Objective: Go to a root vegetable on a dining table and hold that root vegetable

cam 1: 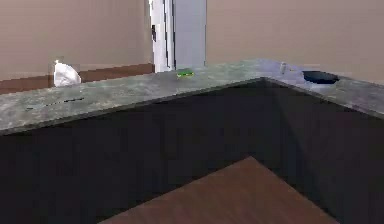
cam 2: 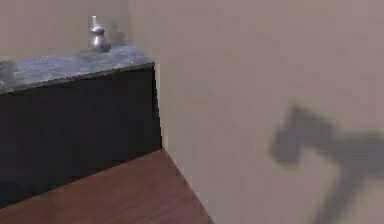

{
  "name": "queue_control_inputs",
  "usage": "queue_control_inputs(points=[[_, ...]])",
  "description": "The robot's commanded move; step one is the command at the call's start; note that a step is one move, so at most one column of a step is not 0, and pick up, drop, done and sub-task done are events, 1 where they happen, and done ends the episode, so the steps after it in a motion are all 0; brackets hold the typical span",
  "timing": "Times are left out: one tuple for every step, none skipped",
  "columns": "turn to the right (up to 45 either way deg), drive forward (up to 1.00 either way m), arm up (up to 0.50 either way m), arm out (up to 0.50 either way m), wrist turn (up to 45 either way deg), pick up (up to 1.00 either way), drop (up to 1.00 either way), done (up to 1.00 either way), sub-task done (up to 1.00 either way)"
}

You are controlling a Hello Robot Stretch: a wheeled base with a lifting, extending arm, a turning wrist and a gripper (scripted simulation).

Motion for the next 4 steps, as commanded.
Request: queue_control_inputs(points=[[-45.0, 0.0, 0.0, 0.0, 0.0, 0.0, 0.0, 0.0, 0.0], [-45.0, 0.0, 0.0, 0.0, 0.0, 0.0, 0.0, 0.0, 0.0], [0.0, 1.0, 0.0, 0.0, 0.0, 0.0, 0.0, 0.0, 0.0], [0.0, 0.2, 0.0, 0.0, 0.0, 0.0, 0.0, 0.0, 0.0]])
